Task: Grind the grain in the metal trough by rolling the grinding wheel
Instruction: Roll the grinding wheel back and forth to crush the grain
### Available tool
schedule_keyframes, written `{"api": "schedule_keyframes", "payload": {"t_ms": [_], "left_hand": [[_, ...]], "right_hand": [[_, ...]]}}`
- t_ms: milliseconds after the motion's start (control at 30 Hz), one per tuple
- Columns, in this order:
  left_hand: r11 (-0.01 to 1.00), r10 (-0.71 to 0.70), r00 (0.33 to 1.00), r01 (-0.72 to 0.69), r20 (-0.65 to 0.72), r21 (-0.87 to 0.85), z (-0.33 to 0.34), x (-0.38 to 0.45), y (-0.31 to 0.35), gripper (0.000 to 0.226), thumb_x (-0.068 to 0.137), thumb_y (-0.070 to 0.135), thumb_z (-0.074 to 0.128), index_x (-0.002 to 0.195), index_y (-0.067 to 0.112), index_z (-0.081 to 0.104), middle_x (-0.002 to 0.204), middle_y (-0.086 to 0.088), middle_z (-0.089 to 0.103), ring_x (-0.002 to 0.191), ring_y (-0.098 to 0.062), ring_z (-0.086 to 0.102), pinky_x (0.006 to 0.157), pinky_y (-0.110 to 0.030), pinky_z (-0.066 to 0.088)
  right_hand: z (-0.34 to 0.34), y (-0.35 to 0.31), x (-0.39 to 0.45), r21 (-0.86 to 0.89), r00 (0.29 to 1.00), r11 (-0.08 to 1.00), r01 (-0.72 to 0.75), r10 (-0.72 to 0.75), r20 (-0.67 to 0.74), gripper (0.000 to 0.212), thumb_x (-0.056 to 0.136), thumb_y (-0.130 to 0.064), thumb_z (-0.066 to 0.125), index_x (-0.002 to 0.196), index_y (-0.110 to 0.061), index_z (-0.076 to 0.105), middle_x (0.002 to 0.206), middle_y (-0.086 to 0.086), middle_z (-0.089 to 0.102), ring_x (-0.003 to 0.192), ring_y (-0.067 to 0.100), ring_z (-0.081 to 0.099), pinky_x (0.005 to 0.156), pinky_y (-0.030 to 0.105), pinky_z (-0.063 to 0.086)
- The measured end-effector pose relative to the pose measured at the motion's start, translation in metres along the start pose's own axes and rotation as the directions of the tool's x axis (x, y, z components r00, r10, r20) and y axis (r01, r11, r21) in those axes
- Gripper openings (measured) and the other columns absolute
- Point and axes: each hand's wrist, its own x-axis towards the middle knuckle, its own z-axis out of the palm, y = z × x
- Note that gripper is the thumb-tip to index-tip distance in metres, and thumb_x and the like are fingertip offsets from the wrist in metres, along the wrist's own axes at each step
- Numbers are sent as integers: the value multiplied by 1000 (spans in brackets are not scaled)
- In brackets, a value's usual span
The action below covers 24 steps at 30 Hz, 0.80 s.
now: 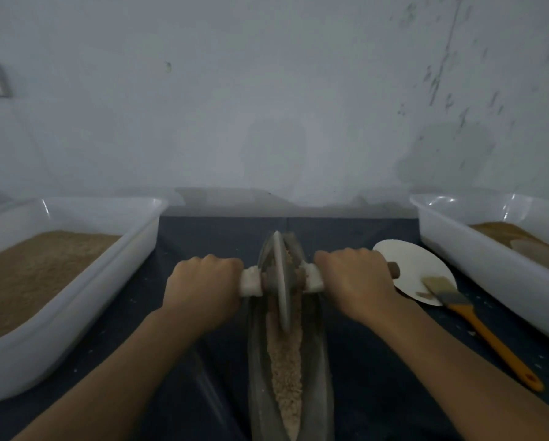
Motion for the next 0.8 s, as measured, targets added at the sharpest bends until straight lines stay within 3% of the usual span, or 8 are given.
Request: {"api": "schedule_keyframes", "payload": {"t_ms": [133, 267, 367, 467, 533, 633, 700, 800], "left_hand": [[999, 54, 991, -53, 121, -10, -24, -37, 0, 26, 79, 51, 53, 72, 36, 33, 65, 10, 37, 62, -10, 45, 57, -28, 29], [998, 70, 971, -68, 227, -18, -41, -60, -3, 25, 75, 61, 51, 73, 49, 29, 65, 15, 35, 58, -3, 34, 57, -26, 26], [996, 58, 989, -66, 139, 52, -33, -51, 0, 29, 74, 60, 49, 75, 40, 29, 66, 13, 36, 66, -6, 48, 56, -29, 26], [997, 21, 1000, -21, 2, 76, -10, -24, 1, 26, 76, 53, 51, 75, 34, 32, 63, 9, 41, 66, -12, 58, 53, -29, 26], [998, -9, 1000, 11, -30, 57, 1, -6, -1, 25, 77, 52, 52, 73, 33, 36, 59, 9, 34, 58, -12, 50, 51, -29, 25], [999, -43, 999, 43, -25, 6, 11, 8, -4, 27, 76, 54, 55, 71, 33, 39, 56, 11, 32, 52, -10, 35, 50, -28, 26], [998, -64, 998, 64, 1, -14, 9, 3, -4, 27, 77, 55, 55, 74, 33, 40, 60, 11, 37, 57, -10, 43, 52, -28, 29], [999, -26, 998, 28, 60, -22, -2, -17, -2, 25, 79, 55, 53, 79, 35, 38, 69, 11, 45, 64, -8, 49, 54, -27, 31]], "right_hand": [[-24, -8, -45, 67, 996, 995, 75, -77, 37, 19, 84, -33, 60, 90, -30, 43, 84, -6, 59, 69, 17, 54, 60, 31, 32], [-36, -10, -70, 98, 986, 987, 125, -135, 101, 32, 77, -31, 62, 80, -31, 30, 80, -5, 58, 70, 22, 59, 58, 33, 37], [-29, -6, -60, 27, 994, 993, 111, -110, -14, 39, 62, -34, 76, 71, -29, 38, 61, -3, 56, 51, 19, 55, 47, 29, 29], [-13, -2, -27, 66, 998, 997, 36, -39, 47, 32, 81, -36, 64, 81, -32, 33, 81, -5, 60, 64, 18, 50, 59, 31, 29], [0, 2, -3, 29, 1000, 999, 20, -21, 23, 28, 82, -33, 63, 83, -30, 35, 85, -5, 61, 70, 20, 54, 60, 32, 30], [10, 4, 17, -35, 998, 999, 37, -39, -43, 20, 78, -29, 64, 84, -25, 45, 81, -3, 62, 71, 23, 60, 54, 31, 24], [5, 2, 17, -57, 996, 996, 70, -73, -57, 17, 78, -26, 64, 87, -23, 50, 81, -1, 64, 70, 24, 60, 53, 30, 21], [-12, -1, -6, 12, 995, 995, 103, -103, -1, 19, 83, -25, 63, 96, -21, 51, 89, 1, 64, 76, 24, 61, 59, 32, 30]]}}
